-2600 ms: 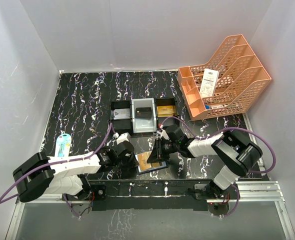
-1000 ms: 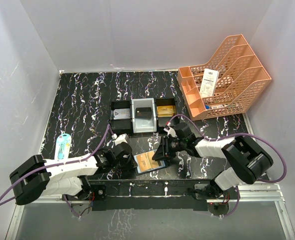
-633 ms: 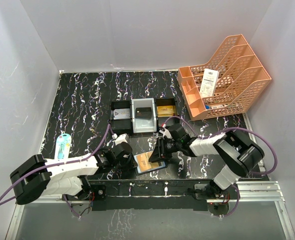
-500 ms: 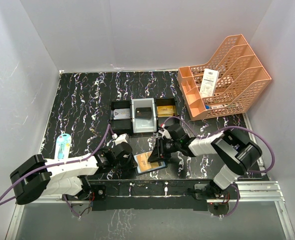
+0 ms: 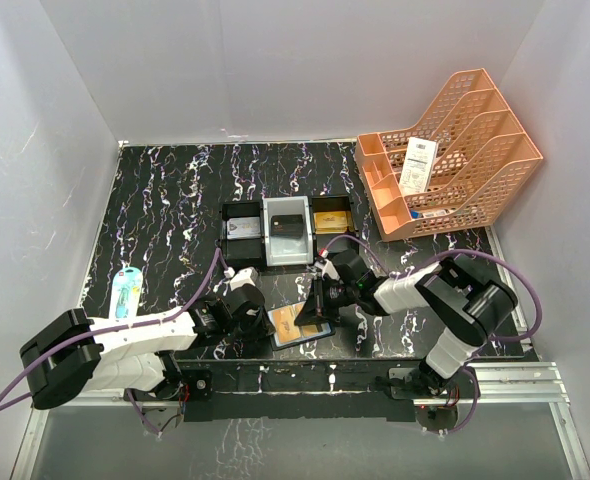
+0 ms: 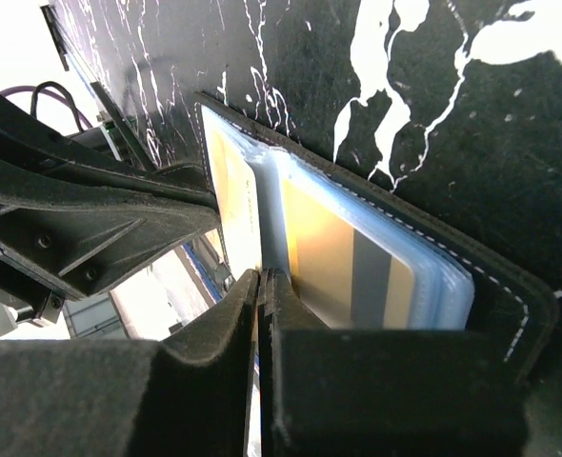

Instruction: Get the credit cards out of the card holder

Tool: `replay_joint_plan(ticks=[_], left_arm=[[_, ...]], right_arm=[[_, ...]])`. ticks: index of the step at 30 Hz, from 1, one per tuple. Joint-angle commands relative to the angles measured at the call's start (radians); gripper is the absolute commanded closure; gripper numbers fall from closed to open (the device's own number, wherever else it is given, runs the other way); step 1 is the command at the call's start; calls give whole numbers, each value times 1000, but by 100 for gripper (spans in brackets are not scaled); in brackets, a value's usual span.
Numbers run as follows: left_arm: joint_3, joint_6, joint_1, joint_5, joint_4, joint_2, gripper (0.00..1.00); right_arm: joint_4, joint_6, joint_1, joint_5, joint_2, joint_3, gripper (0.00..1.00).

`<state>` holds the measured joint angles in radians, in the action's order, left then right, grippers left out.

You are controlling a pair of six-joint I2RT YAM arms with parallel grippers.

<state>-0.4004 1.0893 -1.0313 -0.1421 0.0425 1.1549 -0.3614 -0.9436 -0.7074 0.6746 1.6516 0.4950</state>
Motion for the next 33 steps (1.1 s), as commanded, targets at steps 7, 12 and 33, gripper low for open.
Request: replay_joint_plan(ticks=[7,12,33], left_arm=[[15,-6,-5,-14,56,12,92],[14,-7,-4,-12,51,14,92],[-1,-37,-7,-16,0,-223,41]], right_arm=[[51,85,85,29,-117,-51,100],[64,117,88,43,-125,-51,100],[140,169,136,77,-168,-30,100]])
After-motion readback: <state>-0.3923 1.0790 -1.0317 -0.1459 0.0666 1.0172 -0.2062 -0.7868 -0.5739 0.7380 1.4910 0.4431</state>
